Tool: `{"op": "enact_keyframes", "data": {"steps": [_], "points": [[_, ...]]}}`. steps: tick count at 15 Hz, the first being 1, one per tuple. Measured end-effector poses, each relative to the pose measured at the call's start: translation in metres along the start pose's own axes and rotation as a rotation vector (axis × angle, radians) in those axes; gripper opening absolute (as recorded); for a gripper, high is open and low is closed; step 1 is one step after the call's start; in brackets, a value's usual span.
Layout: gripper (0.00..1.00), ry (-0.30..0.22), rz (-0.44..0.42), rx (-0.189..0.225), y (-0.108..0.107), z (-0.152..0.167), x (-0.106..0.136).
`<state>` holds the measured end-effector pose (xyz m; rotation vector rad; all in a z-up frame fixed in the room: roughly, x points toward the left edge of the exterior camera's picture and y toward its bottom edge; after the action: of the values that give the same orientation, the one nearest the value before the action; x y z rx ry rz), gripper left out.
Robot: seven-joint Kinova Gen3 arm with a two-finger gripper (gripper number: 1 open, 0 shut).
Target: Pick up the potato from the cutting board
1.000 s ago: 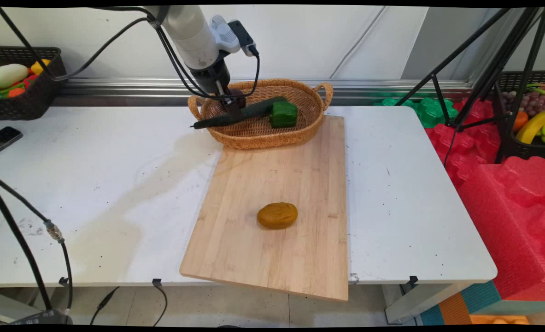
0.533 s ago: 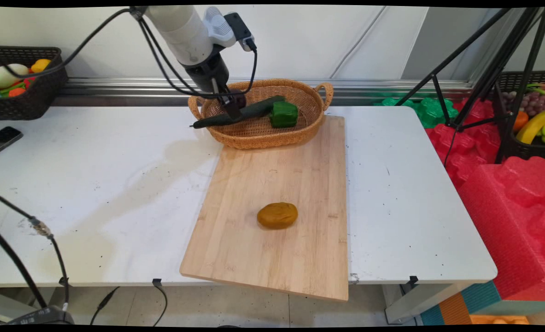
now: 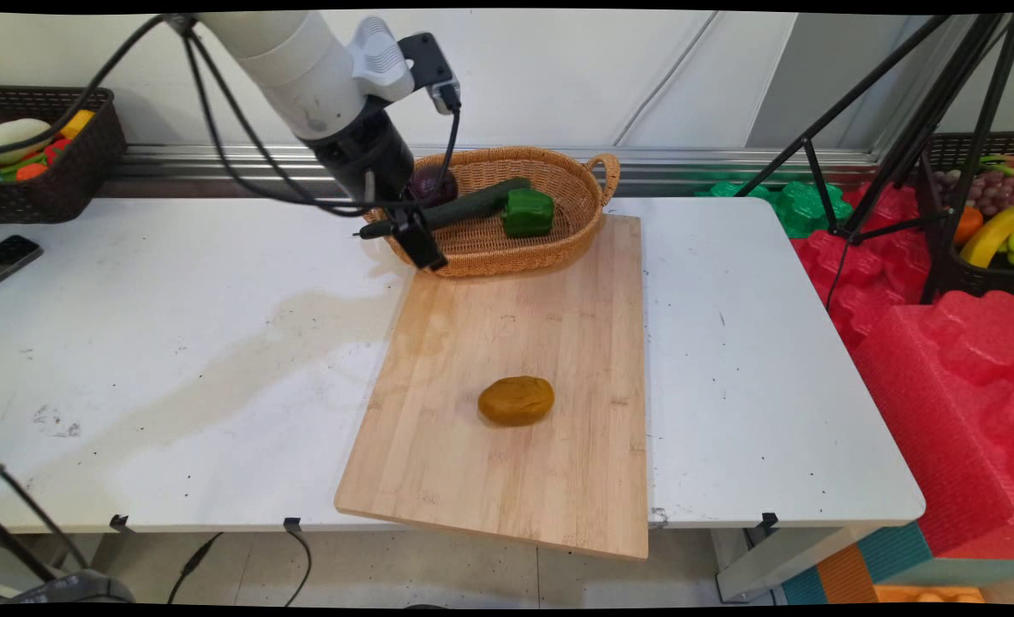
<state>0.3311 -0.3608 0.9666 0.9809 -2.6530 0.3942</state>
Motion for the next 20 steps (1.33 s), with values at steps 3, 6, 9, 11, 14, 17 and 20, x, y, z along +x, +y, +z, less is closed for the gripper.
{"op": "enact_keyframes", "data": {"steps": [3, 6, 9, 11, 14, 17, 20], "points": [[1.00, 0.006, 0.030, -0.058, 0.025, -0.011, -0.007], [1.00, 0.027, 0.060, -0.108, 0.049, -0.013, -0.011], [1.00, 0.050, 0.081, -0.132, 0.065, -0.007, -0.012], [1.00, 0.068, 0.097, -0.137, 0.073, 0.003, -0.013], [1.00, 0.080, 0.123, -0.145, 0.083, 0.019, -0.016], [1.00, 0.083, 0.142, -0.155, 0.090, 0.037, -0.017], [1.00, 0.086, 0.158, -0.170, 0.099, 0.063, -0.016]]}}
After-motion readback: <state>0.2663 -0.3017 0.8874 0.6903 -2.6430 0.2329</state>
